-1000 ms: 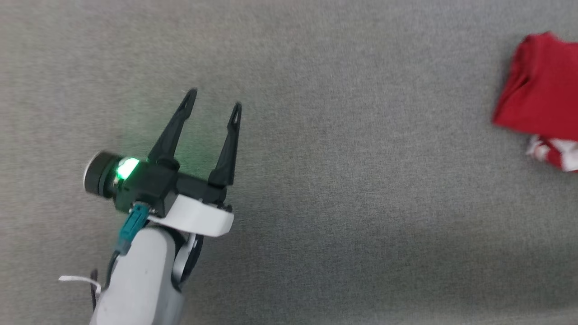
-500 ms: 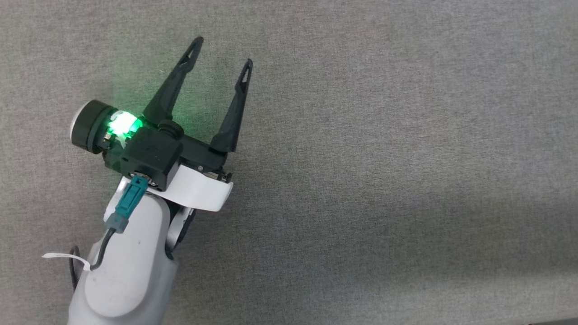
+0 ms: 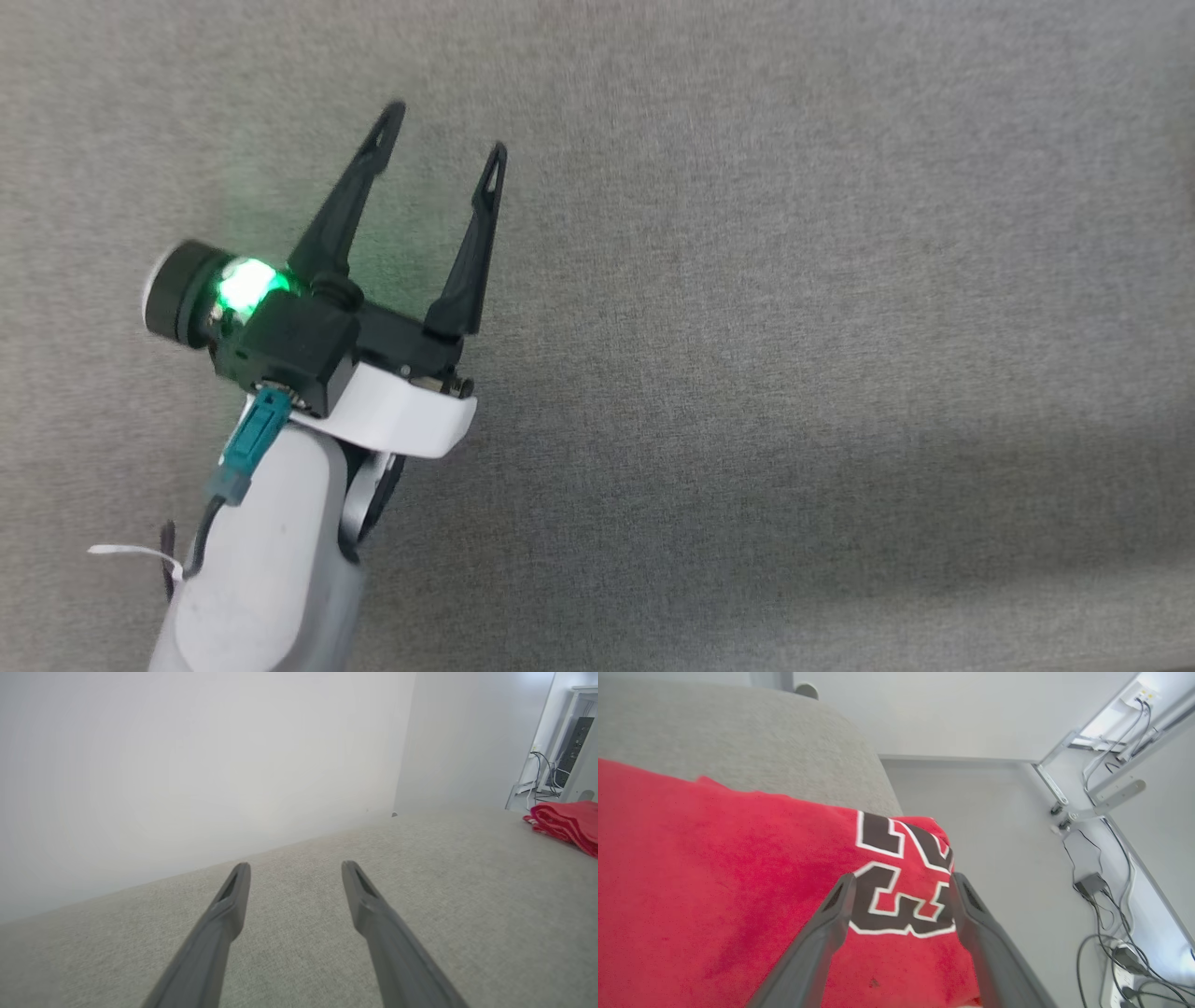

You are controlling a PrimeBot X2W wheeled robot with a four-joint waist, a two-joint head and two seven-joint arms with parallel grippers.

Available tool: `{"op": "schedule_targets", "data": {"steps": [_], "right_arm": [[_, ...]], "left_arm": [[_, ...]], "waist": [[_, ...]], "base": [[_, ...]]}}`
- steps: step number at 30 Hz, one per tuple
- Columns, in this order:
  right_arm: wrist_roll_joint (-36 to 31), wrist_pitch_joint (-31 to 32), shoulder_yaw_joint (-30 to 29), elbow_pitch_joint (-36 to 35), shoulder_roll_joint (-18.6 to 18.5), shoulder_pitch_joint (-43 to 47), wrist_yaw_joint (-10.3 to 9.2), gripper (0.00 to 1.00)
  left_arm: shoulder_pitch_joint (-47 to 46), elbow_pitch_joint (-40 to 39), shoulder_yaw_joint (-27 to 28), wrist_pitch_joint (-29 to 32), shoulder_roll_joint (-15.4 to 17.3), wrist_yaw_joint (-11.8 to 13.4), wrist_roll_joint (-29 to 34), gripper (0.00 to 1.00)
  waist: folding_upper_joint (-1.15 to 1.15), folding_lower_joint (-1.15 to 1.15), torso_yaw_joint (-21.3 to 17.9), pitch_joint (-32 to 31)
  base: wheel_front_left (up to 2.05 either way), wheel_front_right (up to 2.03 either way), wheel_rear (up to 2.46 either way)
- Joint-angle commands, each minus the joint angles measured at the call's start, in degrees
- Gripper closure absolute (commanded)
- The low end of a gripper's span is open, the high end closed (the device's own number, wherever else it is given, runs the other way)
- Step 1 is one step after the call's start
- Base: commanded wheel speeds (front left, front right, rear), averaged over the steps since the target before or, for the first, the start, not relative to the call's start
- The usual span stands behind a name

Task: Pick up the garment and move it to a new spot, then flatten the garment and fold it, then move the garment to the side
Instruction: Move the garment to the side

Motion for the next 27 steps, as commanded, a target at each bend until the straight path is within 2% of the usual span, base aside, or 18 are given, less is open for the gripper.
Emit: {"op": "schedule_targets", "data": {"steps": [1, 7, 15, 18, 27], "right_arm": [[1.07, -1.2, 0.82, -1.17, 0.48, 1.35, -0.04, 0.0], [0.5, -5.93, 8.85, -8.54, 2.17, 6.52, -0.05, 0.0], [-0.07, -9.18, 14.11, -15.65, 8.59, 13.64, -0.04, 0.0], [-1.19, -9.47, 13.05, -19.23, 10.81, 16.52, -0.04, 0.0], [-7.06, -9.43, 2.99, -31.24, 19.87, 30.11, -0.04, 0.0]], "left_arm": [[1.65, 0.41, 0.65, -0.3, -0.29, 0.2, -0.63, 0.0], [8.48, 3.51, 3.92, -0.3, -1.99, 0.21, -2.79, 0.0], [18.09, 8.67, 8.43, -0.3, -3.96, -0.18, -5.79, 0.0], [20.71, 10.29, 9.43, -0.3, -4.43, -0.23, -6.71, 0.0], [27.18, 11.14, 11.46, -0.3, -2.86, -0.34, -10.4, 0.0]], "waist": [[0.0, 0.0, 0.53, -2.72], [0.0, 0.0, 2.09, -10.48], [0.0, 0.0, 5.28, -20.54], [0.0, 0.0, 6.61, -23.56], [0.0, 0.0, 7.87, -30.3]], "base": [[0.0, 0.0, 0.0], [0.0, 0.0, 0.0], [0.0, 0.0, 0.0], [0.0, 0.0, 0.0], [0.0, 0.0, 0.0]]}}
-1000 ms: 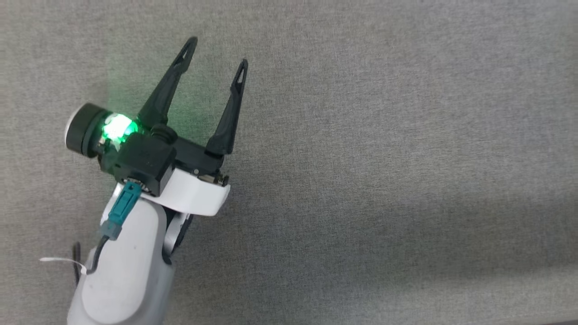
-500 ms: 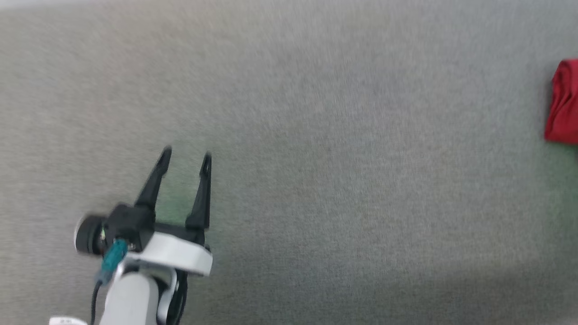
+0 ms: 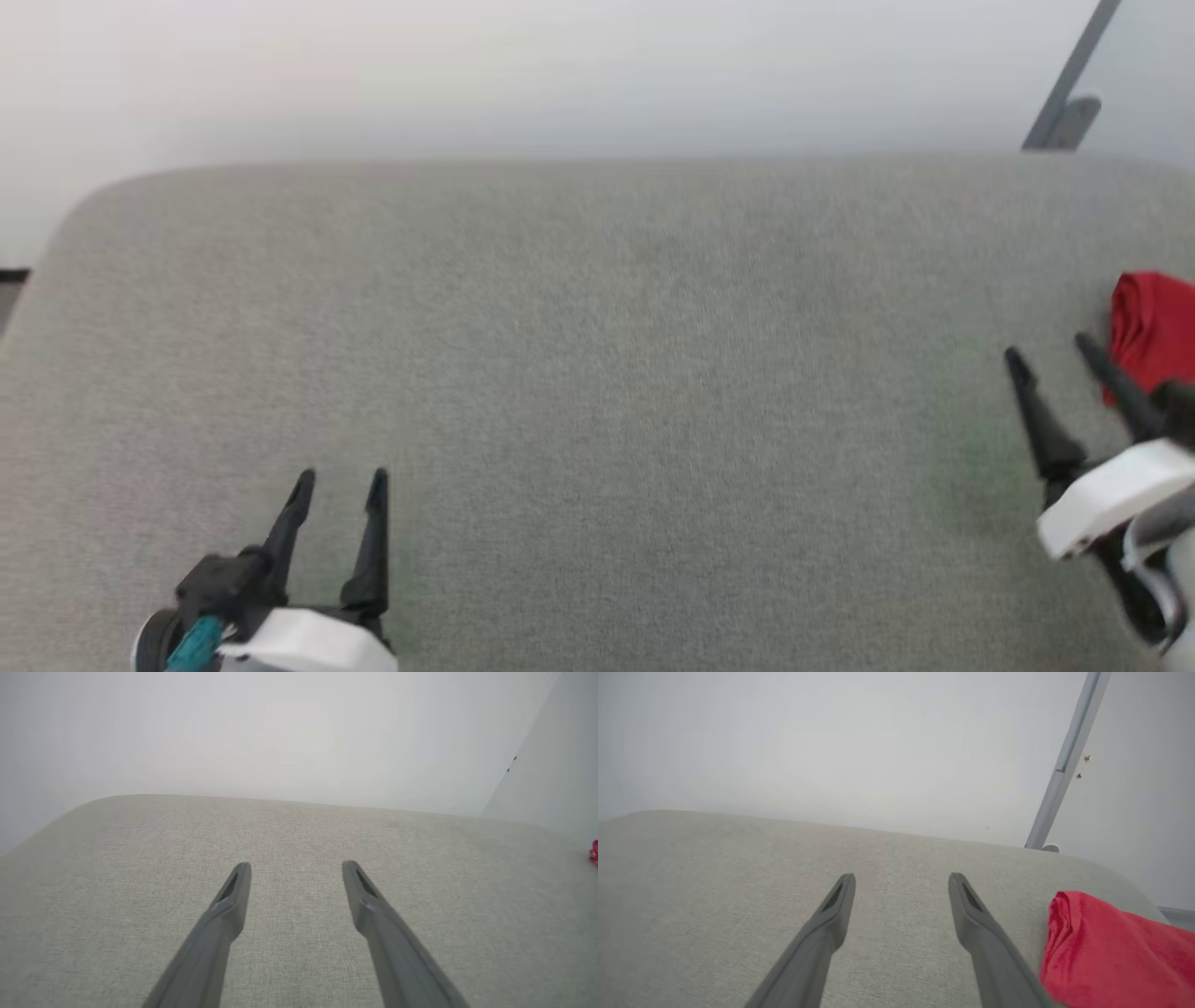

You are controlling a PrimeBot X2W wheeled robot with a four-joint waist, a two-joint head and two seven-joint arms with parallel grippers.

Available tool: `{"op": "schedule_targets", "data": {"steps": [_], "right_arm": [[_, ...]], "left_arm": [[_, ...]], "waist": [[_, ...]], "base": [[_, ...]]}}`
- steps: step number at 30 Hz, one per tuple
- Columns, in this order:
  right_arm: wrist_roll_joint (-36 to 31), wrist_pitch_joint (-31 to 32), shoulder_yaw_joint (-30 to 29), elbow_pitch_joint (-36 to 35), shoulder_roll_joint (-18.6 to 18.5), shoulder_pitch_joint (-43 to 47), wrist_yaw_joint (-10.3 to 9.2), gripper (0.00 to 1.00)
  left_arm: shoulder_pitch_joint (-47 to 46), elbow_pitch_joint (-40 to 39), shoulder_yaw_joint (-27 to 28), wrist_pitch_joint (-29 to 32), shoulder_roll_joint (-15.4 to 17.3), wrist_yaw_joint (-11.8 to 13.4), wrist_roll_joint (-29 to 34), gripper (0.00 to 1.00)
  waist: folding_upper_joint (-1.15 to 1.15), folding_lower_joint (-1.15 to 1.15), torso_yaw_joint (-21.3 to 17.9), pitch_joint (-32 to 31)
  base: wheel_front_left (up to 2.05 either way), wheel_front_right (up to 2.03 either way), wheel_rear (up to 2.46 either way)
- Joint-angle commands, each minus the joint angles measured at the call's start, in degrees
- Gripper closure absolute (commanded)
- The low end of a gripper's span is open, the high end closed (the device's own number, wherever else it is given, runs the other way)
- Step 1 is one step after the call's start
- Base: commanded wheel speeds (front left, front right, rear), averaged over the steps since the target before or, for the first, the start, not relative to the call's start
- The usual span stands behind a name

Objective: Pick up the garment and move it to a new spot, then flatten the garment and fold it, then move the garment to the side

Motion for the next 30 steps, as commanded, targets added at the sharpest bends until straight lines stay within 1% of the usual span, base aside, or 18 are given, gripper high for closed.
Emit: {"op": "schedule_targets", "data": {"steps": [1, 5, 6, 11, 21, 25, 30], "right_arm": [[-1.17, -0.23, -1.44, -1.72, 1.58, 2.82, -0.04, 0.0], [-2.82, -0.24, -4.93, -5.42, 4.59, 7.91, -0.04, 0.0], [-2.82, -0.24, -4.93, -5.42, 4.59, 7.91, -0.04, 0.0], [-4.51, -0.24, -8.77, -9.69, 7.05, 13.24, -0.04, 0.0], [-6.78, 0.28, -14.0, -16.82, 9.69, 21.49, -0.04, 0.0], [-7.69, 0.97, -15.94, -19.77, 10.91, 23.88, -0.04, 0.0], [-8.54, 2.34, -17.08, -22.39, 11.95, 25.17, -0.04, 0.0]], "left_arm": [[1.51, -0.69, 0.88, -0.3, 0.25, -0.24, -0.46, 0.0], [4.18, -2.47, 1.76, -0.3, 0.63, -0.24, -1.4, 0.0], [4.18, -2.47, 1.76, -0.3, 0.63, -0.24, -1.4, 0.0], [7.42, -5.9, 2.46, -0.3, 0.57, -0.24, -1.12, 0.0], [13.36, -12.65, 4.72, -0.3, 0.02, -0.19, -0.44, 0.0], [14.57, -14.04, 4.88, -0.3, -0.13, -0.19, -1.94, 0.0], [15.03, -14.34, 4.93, -0.3, -0.28, -0.2, -1.5, 0.0]], "waist": [[0.0, 0.0, 0.88, -2.62], [0.0, 0.0, 1.14, -4.76], [0.0, 0.0, 1.14, -4.76], [0.0, 0.0, 1.42, -5.99], [0.0, 0.0, 1.5, -6.92], [0.0, 0.0, 1.38, -7.02], [0.0, 0.0, 1.01, -7.07]], "base": [[0.0, 0.0, 0.0], [0.0, 0.0, 0.0], [0.0, 0.0, 0.0], [0.0, 0.0, 0.0], [0.0, 0.0, 0.0], [0.0, 0.0, 0.0], [0.0, 0.0, 0.0]]}}
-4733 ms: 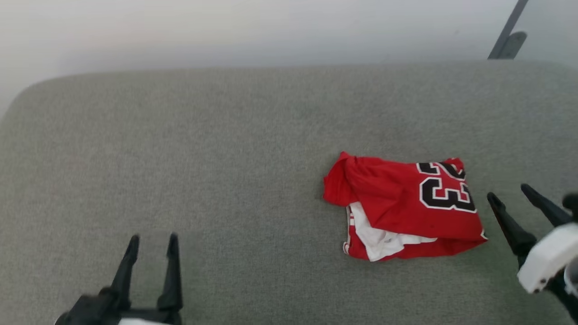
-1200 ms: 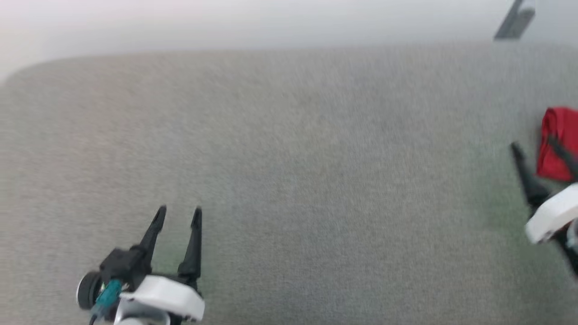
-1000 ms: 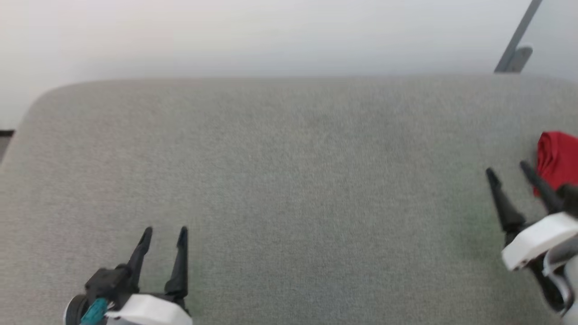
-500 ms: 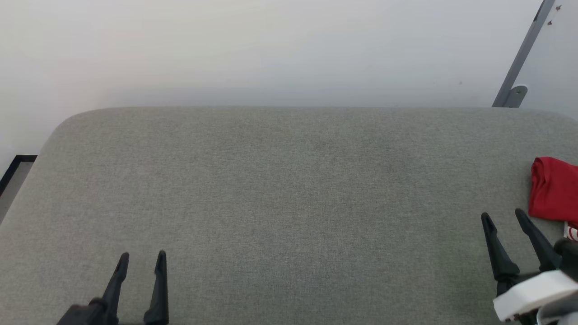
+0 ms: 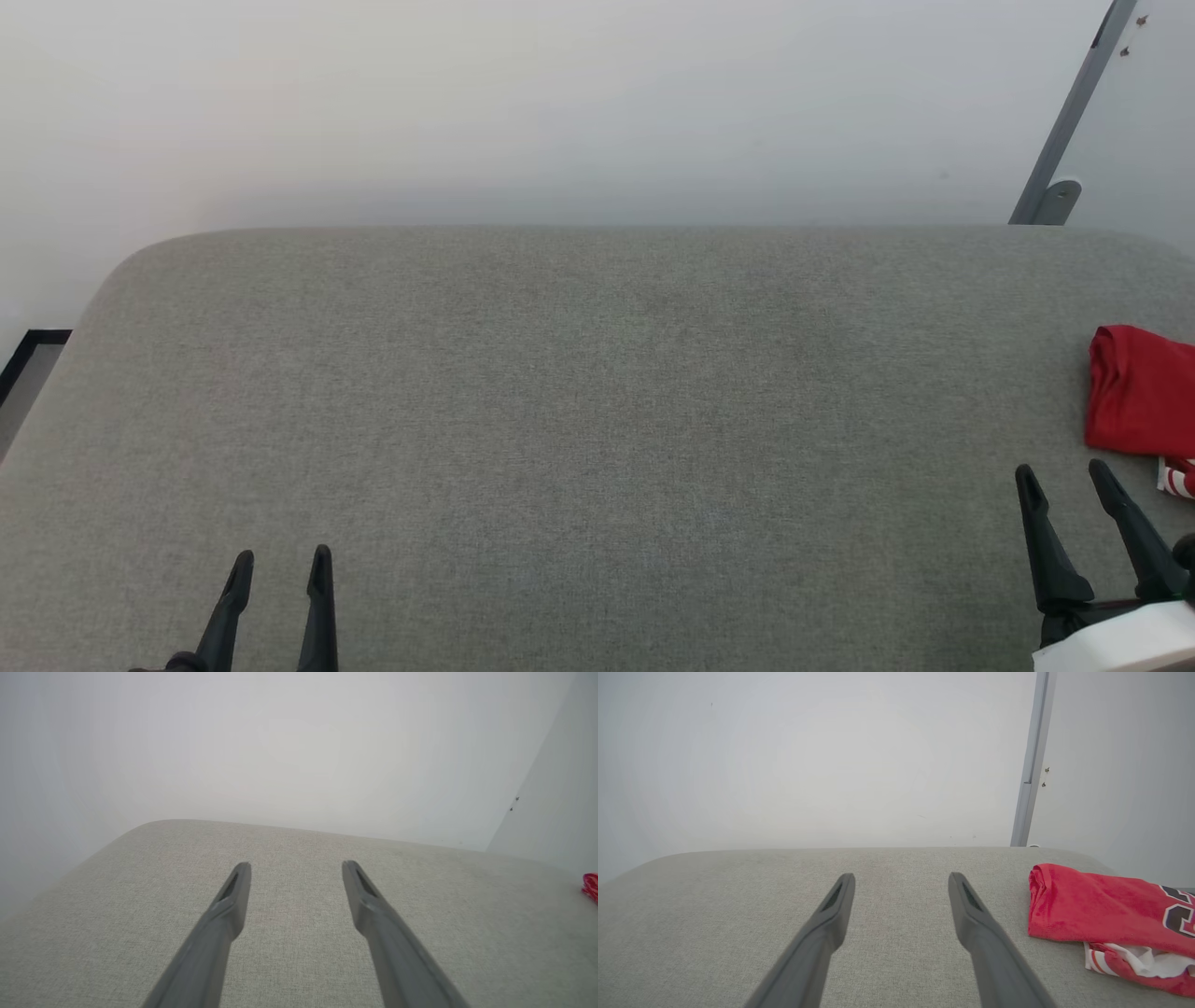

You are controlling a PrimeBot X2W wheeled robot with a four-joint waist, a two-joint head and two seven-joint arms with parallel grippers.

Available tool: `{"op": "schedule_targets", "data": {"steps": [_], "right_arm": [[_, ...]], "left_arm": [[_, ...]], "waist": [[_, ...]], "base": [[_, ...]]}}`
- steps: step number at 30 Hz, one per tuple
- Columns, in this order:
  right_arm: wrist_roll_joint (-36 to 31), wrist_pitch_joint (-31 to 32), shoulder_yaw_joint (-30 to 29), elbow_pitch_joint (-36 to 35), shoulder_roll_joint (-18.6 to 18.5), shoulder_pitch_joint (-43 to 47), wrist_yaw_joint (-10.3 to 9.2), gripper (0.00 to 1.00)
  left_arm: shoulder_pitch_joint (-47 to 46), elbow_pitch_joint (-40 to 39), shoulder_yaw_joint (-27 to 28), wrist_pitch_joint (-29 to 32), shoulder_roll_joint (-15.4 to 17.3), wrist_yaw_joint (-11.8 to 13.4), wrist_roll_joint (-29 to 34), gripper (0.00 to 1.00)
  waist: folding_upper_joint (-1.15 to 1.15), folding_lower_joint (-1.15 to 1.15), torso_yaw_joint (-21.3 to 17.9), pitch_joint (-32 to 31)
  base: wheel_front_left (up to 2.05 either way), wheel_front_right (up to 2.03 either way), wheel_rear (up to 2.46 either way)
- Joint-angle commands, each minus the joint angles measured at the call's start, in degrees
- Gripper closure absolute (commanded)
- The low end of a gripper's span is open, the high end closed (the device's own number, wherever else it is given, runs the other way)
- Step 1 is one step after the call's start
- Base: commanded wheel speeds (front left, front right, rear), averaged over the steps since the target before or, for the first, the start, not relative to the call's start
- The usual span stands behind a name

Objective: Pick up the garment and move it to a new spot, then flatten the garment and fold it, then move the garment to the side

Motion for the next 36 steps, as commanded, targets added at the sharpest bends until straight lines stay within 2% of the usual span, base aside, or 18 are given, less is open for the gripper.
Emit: {"op": "schedule_targets", "data": {"steps": [1, 22, 23, 27, 36], "right_arm": [[-0.33, 0.27, -0.29, -0.62, 0.43, 0.62, -0.03, 0.0], [-0.56, 2.29, -1.0, -2.84, 1.95, 1.09, -0.03, 0.0], [-0.77, 2.13, -0.99, -2.93, 1.72, 0.9, 0.0, 1.0], [-0.37, 2.23, -0.71, -1.11, 2.92, 1.5, 0.0, 1.0], [8.19, 4.32, -1.37, -0.21, 4.37, -0.11, 0.0, 1.0]], "left_arm": [[0.23, -0.08, 0.05, -0.3, 0.14, -0.12, 0.04, 0.0], [-0.7, -0.4, 0.64, -0.3, -0.66, -0.12, 1.04, 0.0], [-0.17, -0.39, 0.4, 0.0, -0.63, 0.0, 0.8, 1.0], [0.26, 1.56, 0.05, 0.18, -1.07, 0.02, 0.3, 1.0], [-2.21, 3.0, -0.05, 2.26, -0.78, 0.12, -9.98, 1.0]], "waist": [[0.0, 0.0, -0.08, -0.01], [0.0, 0.0, -0.04, 0.45], [0.0, 0.0, -0.04, 0.47], [0.0, 0.0, -0.05, 0.5], [0.0, 0.0, -0.23, 0.66]], "base": [[0.0, 0.0, 0.0], [0.0, 0.0, 0.0], [0.0, 0.0, 0.0], [0.0, 0.0, 0.0], [0.0, 0.0, 0.0]]}}
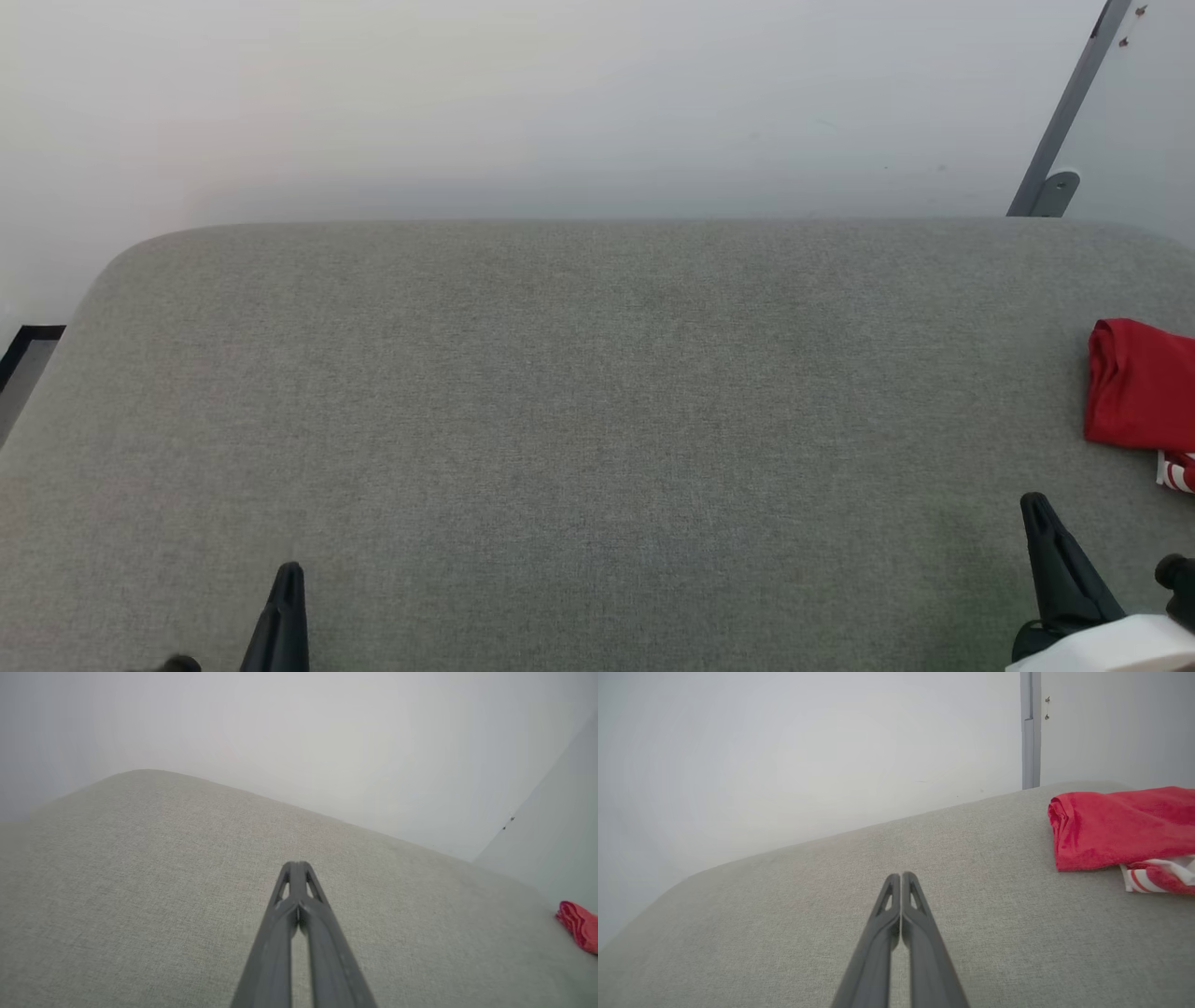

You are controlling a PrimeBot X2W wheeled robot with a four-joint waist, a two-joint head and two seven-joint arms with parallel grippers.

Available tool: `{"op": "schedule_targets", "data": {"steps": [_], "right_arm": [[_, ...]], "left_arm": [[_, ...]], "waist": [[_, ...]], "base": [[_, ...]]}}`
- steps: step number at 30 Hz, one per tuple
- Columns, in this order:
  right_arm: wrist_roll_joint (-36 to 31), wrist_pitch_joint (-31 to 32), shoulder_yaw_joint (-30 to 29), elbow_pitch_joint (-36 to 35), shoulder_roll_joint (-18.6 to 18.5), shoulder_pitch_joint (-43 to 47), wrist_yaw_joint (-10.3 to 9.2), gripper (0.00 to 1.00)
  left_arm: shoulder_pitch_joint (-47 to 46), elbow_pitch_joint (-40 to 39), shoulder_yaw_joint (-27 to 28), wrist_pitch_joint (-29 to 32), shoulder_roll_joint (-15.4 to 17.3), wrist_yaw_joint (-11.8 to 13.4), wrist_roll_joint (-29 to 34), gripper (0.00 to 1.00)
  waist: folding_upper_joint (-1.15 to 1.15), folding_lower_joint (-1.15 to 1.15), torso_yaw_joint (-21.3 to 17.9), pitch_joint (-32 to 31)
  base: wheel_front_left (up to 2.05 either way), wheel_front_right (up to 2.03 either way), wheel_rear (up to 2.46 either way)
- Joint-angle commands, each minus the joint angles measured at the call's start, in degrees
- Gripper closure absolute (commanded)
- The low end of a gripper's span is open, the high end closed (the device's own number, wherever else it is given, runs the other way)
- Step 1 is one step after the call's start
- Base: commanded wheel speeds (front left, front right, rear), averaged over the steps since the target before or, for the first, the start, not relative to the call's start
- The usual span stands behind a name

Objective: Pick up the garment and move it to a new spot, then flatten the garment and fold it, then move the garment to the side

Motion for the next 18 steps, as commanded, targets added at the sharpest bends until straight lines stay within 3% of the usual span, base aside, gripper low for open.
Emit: {"op": "schedule_targets", "data": {"steps": [1, 18], "right_arm": [[2.46, 0.5, -0.47, -0.53, -0.11, -1.96, 0.0, 1.0], [16.14, 3.85, -1.55, 0.95, 2.26, -4.53, 0.0, 1.0]], "left_arm": [[-1.99, -0.4, 0.03, 0.55, 0.43, 0.09, -3.13, 1.0], [-6.33, 2.7, 0.06, 4.09, 0.69, -0.04, -19.33, 1.0]], "waist": [[0.0, 0.0, -0.04, 0.03], [0.0, 0.0, -0.38, 0.31]], "base": [[0.0, 0.0, 0.0], [0.0, 0.0, 0.0]]}}
